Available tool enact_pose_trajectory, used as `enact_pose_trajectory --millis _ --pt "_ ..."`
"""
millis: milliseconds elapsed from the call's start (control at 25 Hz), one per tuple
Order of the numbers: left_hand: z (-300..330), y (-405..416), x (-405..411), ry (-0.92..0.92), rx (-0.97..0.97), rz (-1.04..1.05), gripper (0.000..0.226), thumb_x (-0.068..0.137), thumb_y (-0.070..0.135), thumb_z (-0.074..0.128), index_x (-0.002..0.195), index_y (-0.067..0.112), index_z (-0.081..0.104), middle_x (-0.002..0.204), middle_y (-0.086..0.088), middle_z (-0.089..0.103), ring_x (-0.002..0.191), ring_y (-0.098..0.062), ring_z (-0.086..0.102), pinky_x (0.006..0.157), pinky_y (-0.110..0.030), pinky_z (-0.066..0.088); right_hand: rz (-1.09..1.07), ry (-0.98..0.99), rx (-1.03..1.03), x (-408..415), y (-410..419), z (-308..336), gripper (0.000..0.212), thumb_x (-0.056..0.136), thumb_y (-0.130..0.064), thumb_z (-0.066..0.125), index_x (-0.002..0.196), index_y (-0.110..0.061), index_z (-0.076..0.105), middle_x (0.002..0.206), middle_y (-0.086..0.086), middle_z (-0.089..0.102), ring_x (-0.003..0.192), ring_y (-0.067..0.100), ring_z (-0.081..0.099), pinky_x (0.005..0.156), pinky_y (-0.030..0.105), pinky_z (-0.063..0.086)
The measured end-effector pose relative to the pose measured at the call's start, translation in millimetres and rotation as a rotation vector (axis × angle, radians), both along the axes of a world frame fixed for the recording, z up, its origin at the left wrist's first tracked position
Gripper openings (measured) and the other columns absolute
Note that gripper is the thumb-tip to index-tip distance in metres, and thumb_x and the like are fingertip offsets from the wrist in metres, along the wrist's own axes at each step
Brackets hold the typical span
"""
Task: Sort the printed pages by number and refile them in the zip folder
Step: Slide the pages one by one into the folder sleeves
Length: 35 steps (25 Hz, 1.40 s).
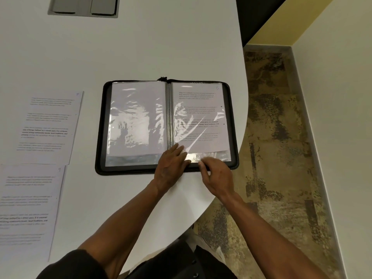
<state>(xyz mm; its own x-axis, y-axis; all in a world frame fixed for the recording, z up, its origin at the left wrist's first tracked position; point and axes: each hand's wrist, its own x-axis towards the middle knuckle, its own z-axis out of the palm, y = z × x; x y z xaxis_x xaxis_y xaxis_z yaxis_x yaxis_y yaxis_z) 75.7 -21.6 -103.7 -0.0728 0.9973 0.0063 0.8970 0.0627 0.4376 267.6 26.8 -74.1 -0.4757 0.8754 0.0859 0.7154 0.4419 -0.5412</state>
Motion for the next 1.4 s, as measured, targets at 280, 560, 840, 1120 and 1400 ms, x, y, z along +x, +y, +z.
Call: enact_pose_trajectory --millis 280,560,840,1120,1400 --pt "-9.9 -0.1 -5.9 0.054 -0.055 -0.013 0.039 0.095 0.037 0.062 0.12 0.007 0.066 0.139 -0.015 0.057 0.137 -0.037 0.043 0.106 -0.046 0.044 -0.677 -0.033 -0.353 15.7 50.6 6.6 0.058 0.089 -0.043 0.069 0.135 -0.013 0.055 0.124 0.012 0.06 0.112 0.027 0.058 0.093 0.043 0.053" --pt "-4.1 -6.6 1.7 0.249 -0.168 -0.119 0.051 0.103 0.039 0.045 0.141 0.004 0.049 0.154 -0.02 0.038 0.146 -0.037 0.029 0.116 -0.049 0.032 -0.775 0.044 -0.518 16.5 56.7 3.4 0.035 0.087 -0.028 0.076 0.118 -0.013 0.068 0.104 0.007 0.072 0.094 0.024 0.067 0.078 0.03 0.054" --pt "29.2 -13.7 4.9 0.005 -0.05 0.037 0.054 0.098 0.045 0.05 0.143 0.014 0.05 0.152 -0.012 0.044 0.144 -0.031 0.035 0.113 -0.047 0.036 -0.768 0.316 -0.482 -15.1 51.3 33.6 0.012 0.084 -0.022 0.075 0.079 -0.025 0.065 0.088 -0.003 0.07 0.085 0.018 0.067 0.074 0.037 0.059" --pt "100.8 -8.6 5.3 -0.177 0.074 0.194 0.085 0.085 0.043 0.073 0.155 0.02 0.03 0.133 -0.002 0.063 0.106 -0.018 0.065 0.09 -0.031 0.051 -0.411 0.655 -0.485 -80.1 11.9 93.2 0.009 0.091 -0.021 0.071 0.088 -0.024 0.063 0.093 -0.009 0.071 0.092 0.01 0.07 0.08 0.028 0.06" --pt "122.3 -40.6 -15.4 -0.347 0.162 0.623 0.055 0.092 0.016 0.063 0.144 0.017 0.046 0.101 0.0 0.072 0.082 -0.015 0.071 0.072 -0.028 0.058 0.022 0.61 -0.487 -106.8 -15.0 118.6 0.019 0.091 -0.032 0.071 0.106 -0.019 0.068 0.101 -0.012 0.072 0.1 0.003 0.068 0.085 0.022 0.056"
